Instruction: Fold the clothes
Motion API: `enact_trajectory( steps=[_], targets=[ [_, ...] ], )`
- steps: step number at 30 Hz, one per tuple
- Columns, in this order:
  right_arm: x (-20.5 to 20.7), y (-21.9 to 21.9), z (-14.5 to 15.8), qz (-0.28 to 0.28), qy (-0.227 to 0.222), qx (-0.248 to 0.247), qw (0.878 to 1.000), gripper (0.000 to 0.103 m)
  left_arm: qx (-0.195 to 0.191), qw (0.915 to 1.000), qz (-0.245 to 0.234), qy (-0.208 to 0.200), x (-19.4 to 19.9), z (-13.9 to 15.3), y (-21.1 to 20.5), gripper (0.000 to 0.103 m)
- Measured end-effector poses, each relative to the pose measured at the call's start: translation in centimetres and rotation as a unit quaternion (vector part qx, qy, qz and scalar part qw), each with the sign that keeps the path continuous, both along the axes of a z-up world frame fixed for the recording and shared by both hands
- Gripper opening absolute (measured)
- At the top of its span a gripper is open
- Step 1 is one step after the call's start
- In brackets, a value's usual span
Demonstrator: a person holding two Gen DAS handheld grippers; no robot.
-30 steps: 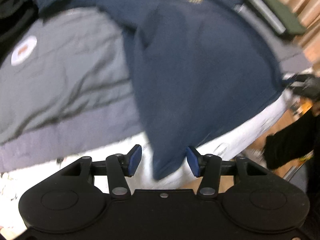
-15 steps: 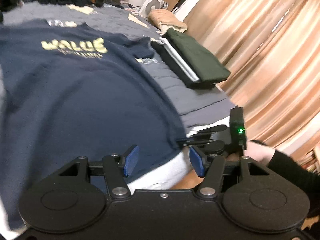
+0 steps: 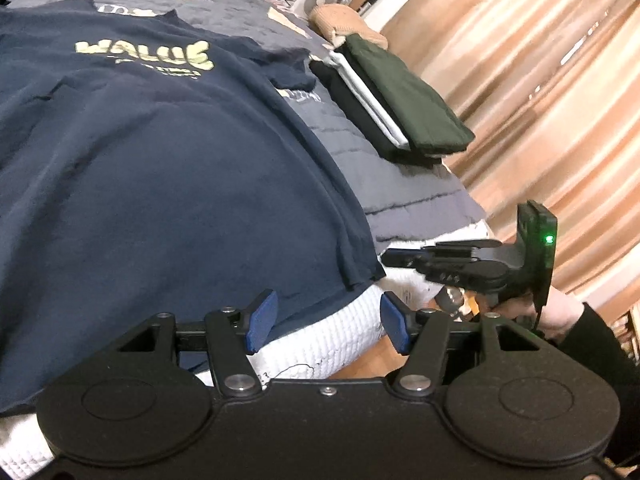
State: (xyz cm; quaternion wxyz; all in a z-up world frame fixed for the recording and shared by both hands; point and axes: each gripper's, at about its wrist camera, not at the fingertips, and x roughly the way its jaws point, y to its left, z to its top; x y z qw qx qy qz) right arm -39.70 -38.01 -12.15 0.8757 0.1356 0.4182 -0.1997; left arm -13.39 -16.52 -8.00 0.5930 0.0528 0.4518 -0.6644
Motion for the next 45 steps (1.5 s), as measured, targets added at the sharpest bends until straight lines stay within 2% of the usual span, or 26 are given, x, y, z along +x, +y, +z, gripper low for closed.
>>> enact_trajectory(
  steps=[5, 11, 16, 18, 25, 30, 33, 34, 35, 36, 37, 38, 40, 45],
  targets=[
    [1.3, 2.2, -1.4, 0.072, 0.043, -0.048, 0.995, 0.007, 0.000, 0.9999, -0.011, -0.004, -0.7, 0.0, -0.6, 0.060],
    [1.5, 3.0, -2.0, 0.099, 0.076, -0.097, 0.987, 0.013, 0.006, 0.9998, -0.016, -0.004, -0.9, -0.2, -1.0, 0.060],
    [1.6, 3.6, -2.4, 0.129, 0.088, -0.119, 0.980, 0.035, 0.008, 0.9998, -0.019, -0.003, -1.0, -0.3, -1.3, 0.061],
    [1.6, 3.7, -2.5, 0.133, 0.088, -0.131, 0.979, 0.036, 0.009, 0.9998, -0.020, -0.004, -1.0, -0.3, -1.3, 0.061],
    [1.3, 3.1, -2.0, 0.108, 0.066, -0.130, 0.984, 0.035, 0.010, 0.9997, -0.023, -0.001, -1.1, -0.4, -1.4, 0.061],
    [1.6, 3.8, -2.7, 0.139, 0.088, -0.148, 0.975, 0.036, 0.013, 0.9996, -0.023, 0.000, -1.1, -0.4, -1.6, 0.061],
    [1.7, 3.8, -2.8, 0.143, 0.091, -0.157, 0.973, 0.035, 0.013, 0.9997, -0.023, 0.001, -1.1, -0.4, -1.6, 0.061],
    [1.7, 3.8, -2.9, 0.144, 0.092, -0.158, 0.973, 0.031, 0.014, 0.9996, -0.023, 0.001, -1.1, -0.4, -1.6, 0.061],
    [1.7, 3.7, -3.0, 0.143, 0.092, -0.159, 0.972, 0.027, 0.015, 0.9996, -0.023, 0.000, -1.1, -0.5, -1.6, 0.061],
    [1.8, 3.7, -2.9, 0.140, 0.092, -0.160, 0.973, 0.015, 0.015, 0.9996, -0.024, 0.000, -1.1, -0.5, -1.6, 0.061],
    [1.7, 3.6, -2.8, 0.131, 0.092, -0.160, 0.974, 0.007, 0.016, 0.9996, -0.025, 0.001, -1.1, -0.5, -1.7, 0.061],
    [1.7, 3.5, -2.7, 0.122, 0.092, -0.161, 0.975, 0.005, 0.016, 0.9996, -0.025, 0.001, -1.1, -0.5, -1.7, 0.061],
    [1.4, 3.2, -2.2, 0.103, 0.087, -0.161, 0.978, 0.003, 0.016, 0.9996, -0.024, 0.001, -1.1, -0.5, -1.7, 0.061],
    [-0.5, 2.7, 0.6, 0.047, 0.025, -0.163, 0.985, 0.002, 0.016, 0.9996, -0.022, 0.002, -1.0, -0.6, -1.7, 0.062]
  ],
)
